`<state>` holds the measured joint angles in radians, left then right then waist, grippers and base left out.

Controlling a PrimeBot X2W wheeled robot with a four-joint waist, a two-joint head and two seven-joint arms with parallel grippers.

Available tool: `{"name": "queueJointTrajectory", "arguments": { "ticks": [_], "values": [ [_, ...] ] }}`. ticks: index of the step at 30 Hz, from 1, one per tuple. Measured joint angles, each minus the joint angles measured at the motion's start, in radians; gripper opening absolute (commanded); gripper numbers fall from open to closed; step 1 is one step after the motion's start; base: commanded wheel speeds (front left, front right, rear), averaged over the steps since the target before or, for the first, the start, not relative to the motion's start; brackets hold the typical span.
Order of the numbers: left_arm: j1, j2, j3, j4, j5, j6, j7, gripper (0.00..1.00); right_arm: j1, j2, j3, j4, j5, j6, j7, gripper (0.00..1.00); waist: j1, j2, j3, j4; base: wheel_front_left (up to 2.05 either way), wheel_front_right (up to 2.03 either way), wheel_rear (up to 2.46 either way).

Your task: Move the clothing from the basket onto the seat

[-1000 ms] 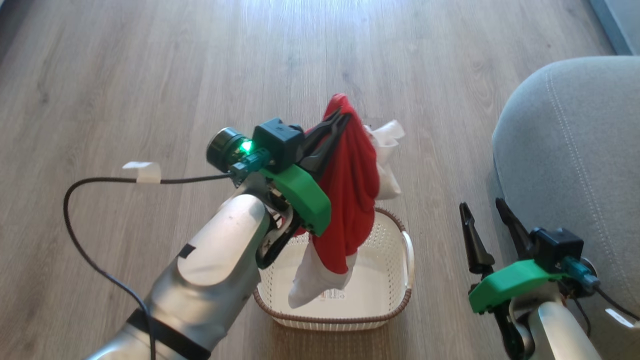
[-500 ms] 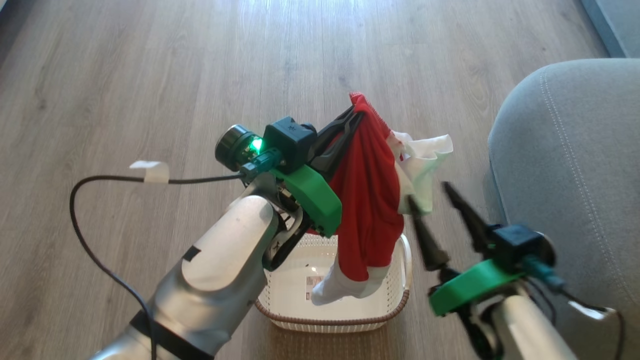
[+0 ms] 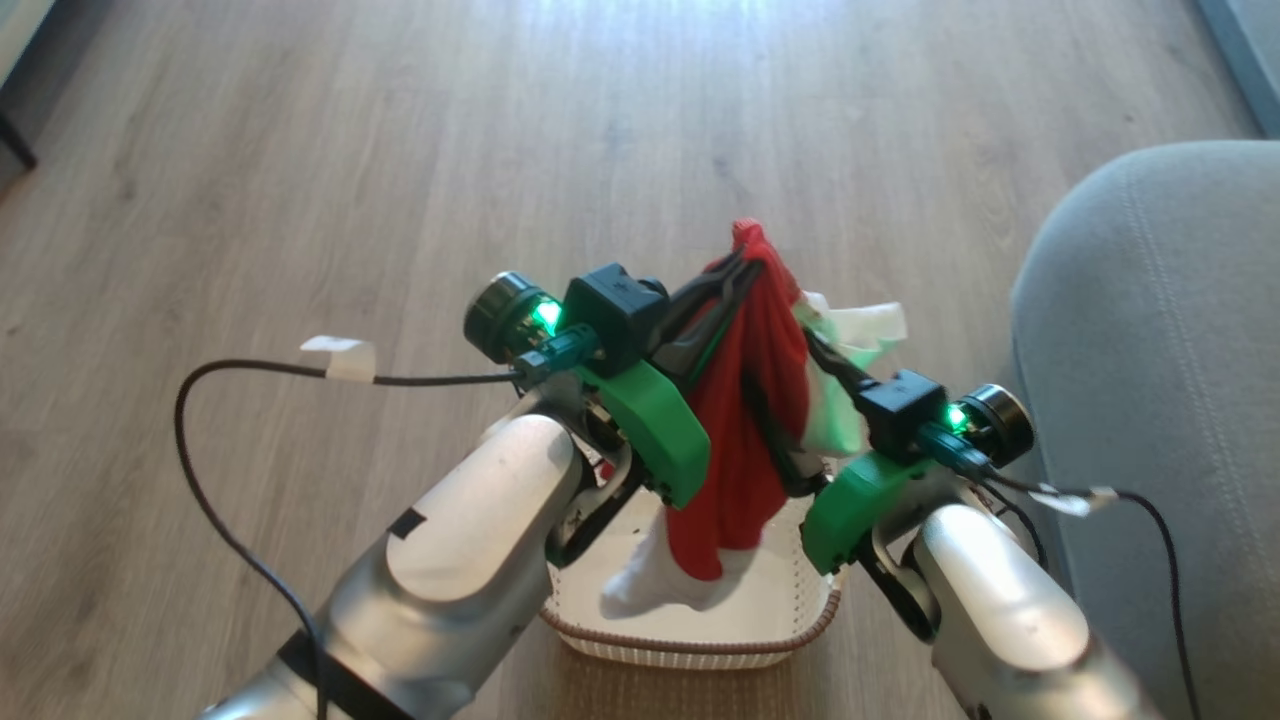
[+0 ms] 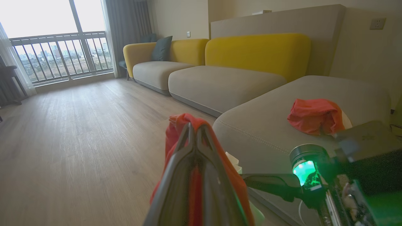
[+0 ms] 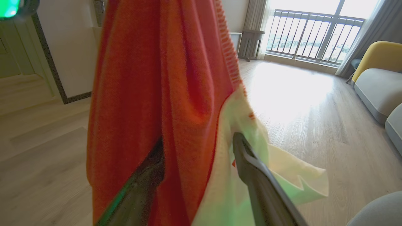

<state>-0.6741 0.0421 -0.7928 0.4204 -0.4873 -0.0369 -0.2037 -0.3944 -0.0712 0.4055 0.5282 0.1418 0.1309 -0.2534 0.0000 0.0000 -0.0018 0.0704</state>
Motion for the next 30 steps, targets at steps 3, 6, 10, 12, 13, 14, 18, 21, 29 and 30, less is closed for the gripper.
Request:
{"name": "queueJointTrajectory", "arguments": {
  "ticks": [3,6,10,12,13,14,18,21,29,30],
  "values": [
    [0.0,0.0,-0.022,-0.002,-0.016,-0.001,0.0,0.0,-0.051,0.003,0.021,0.112,0.01,0.0,0.021,1.0,0.0,0.0,0.0,0.02,0.0,0.0,0.0],
    [-0.001,0.0,-0.044,-0.005,-0.027,-0.004,-0.001,0.0,-0.091,0.003,0.062,0.183,0.079,0.0,0.02,0.64,0.0,0.0,0.003,0.043,0.0,0.0,0.0],
    [-0.003,0.0,-0.059,-0.01,-0.045,-0.002,-0.006,0.0,-0.136,0.003,0.09,0.23,0.145,0.0,0.01,0.0,0.0,0.0,0.018,0.064,0.0,0.0,0.0],
    [-0.006,0.0,-0.061,-0.009,-0.049,0.007,-0.011,0.0,-0.154,0.003,0.093,0.242,0.158,0.0,0.007,0.0,0.0001,0.0,0.027,0.067,0.0,0.0,0.0],
    [-0.008,0.0,-0.062,-0.008,-0.049,0.009,-0.013,0.0,-0.158,0.003,0.093,0.243,0.163,0.0,0.007,0.0,0.0001,0.0,0.031,0.066,0.0,0.0,0.0],
    [-0.009,0.0,-0.062,-0.008,-0.049,0.015,-0.015,0.0,-0.159,0.003,0.09,0.24,0.167,0.0,0.007,0.0,0.0001,0.0,0.034,0.064,0.0,0.0,0.0],
    [-0.012,0.0,-0.061,-0.002,-0.049,0.021,-0.027,1.0,-0.158,0.003,0.05,0.179,0.169,0.0,0.006,0.0,0.0001,0.0,0.042,0.046,0.0,0.0,0.0],
    [-0.012,0.001,-0.061,0.02,-0.049,0.015,-0.034,1.0,-0.153,0.003,0.002,0.136,0.165,0.0,0.006,0.0,0.0001,0.0,0.048,0.025,0.0,0.0,0.0],
    [0.004,0.017,-0.053,0.045,-0.05,-0.004,-0.044,1.0,-0.113,0.002,-0.144,0.037,0.11,0.0,0.005,0.0,0.0001,0.0,0.065,-0.055,0.0,0.0,0.0],
    [0.009,0.021,-0.049,0.046,-0.05,-0.005,-0.044,1.0,-0.108,0.001,-0.156,0.021,0.107,0.0,0.005,0.0,0.0001,0.0,0.067,-0.07,0.0,0.0,0.0]
  ]
}}
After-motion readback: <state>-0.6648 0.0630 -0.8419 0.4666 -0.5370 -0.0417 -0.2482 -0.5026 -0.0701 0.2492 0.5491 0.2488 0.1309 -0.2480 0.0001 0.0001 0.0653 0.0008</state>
